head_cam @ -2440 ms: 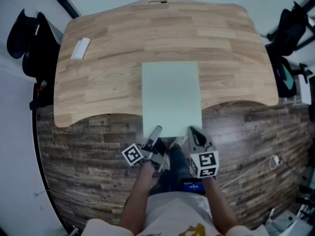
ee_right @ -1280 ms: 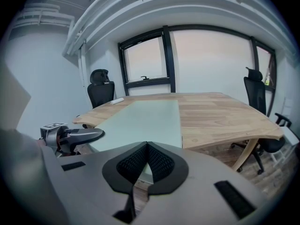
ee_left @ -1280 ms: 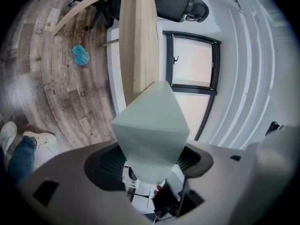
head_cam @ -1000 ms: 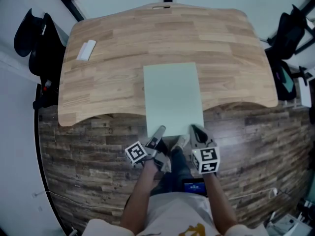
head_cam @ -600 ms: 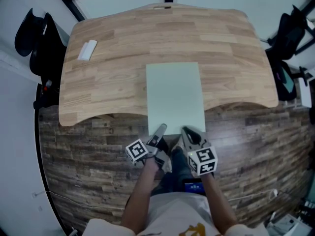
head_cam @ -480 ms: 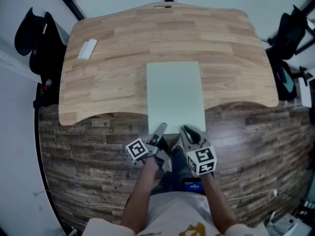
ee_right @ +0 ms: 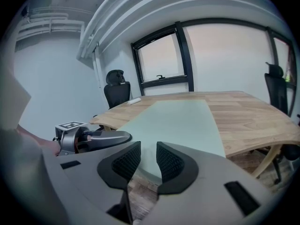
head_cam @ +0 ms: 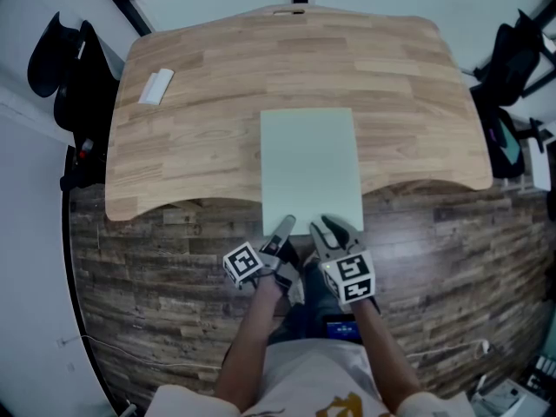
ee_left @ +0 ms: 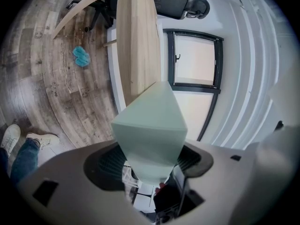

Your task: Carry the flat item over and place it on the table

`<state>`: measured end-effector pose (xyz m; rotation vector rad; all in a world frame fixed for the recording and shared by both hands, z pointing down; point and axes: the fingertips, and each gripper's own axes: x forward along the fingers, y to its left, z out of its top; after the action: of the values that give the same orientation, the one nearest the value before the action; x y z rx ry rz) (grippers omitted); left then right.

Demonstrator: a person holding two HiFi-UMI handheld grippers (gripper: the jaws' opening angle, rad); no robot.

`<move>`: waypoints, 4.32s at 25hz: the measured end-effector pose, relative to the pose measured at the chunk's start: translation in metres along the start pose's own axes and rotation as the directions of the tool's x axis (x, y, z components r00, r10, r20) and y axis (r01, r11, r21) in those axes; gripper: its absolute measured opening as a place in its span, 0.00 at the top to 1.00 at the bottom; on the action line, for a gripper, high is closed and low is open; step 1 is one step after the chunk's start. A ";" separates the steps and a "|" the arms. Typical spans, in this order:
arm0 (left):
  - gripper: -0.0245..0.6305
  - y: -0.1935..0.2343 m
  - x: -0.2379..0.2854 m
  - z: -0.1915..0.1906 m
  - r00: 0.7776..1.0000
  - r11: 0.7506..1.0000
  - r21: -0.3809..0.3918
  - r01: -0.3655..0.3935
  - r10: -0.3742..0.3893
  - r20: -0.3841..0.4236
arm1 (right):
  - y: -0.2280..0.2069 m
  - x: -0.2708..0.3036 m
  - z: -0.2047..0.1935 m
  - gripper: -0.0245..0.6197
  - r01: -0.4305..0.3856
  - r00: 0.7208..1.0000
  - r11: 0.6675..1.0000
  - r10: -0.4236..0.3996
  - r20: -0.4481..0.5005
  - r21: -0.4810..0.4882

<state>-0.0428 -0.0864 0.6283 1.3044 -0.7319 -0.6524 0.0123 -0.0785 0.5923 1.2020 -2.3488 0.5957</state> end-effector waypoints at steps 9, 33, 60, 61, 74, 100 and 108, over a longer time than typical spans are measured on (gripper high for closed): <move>0.51 0.002 0.005 -0.002 1.000 1.000 0.009 -0.013 0.014 -0.011 | 0.005 0.007 0.000 0.83 -0.035 0.999 0.999 0.035 -0.014 -0.016; 0.50 0.012 -0.029 -0.009 0.990 0.980 0.143 -0.138 0.141 -0.016 | 0.007 0.010 0.001 0.83 0.005 1.000 1.000 -0.005 -0.013 -0.027; 0.94 -0.007 -0.051 -0.013 0.980 0.924 0.329 -0.194 0.196 0.028 | -0.002 -0.020 0.007 0.83 0.062 0.995 0.998 -0.062 0.076 0.008; 0.96 -0.007 -0.052 -0.011 0.978 0.918 0.340 -0.203 0.204 0.035 | -0.003 -0.021 0.007 0.83 0.064 0.995 0.998 -0.065 0.081 0.011; 0.96 -0.029 -0.040 -0.001 0.961 0.715 0.665 -0.215 0.275 0.015 | -0.018 -0.042 0.008 0.92 0.091 0.991 0.995 -0.094 0.095 0.027; 0.96 -0.142 -0.027 -0.007 0.972 0.182 0.963 -0.199 0.165 0.170 | -0.022 -0.109 0.063 0.96 0.265 0.938 0.964 -0.257 0.233 -0.004; 0.96 -0.179 -0.027 -0.008 0.975 0.117 0.971 -0.209 0.096 0.198 | -0.031 -0.122 0.088 0.96 0.295 0.903 0.955 -0.274 0.332 -0.014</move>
<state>-0.0564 -0.0876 0.4476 2.4154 -1.5092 0.1214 0.0871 -0.0647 0.4586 1.6848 -2.3598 0.2310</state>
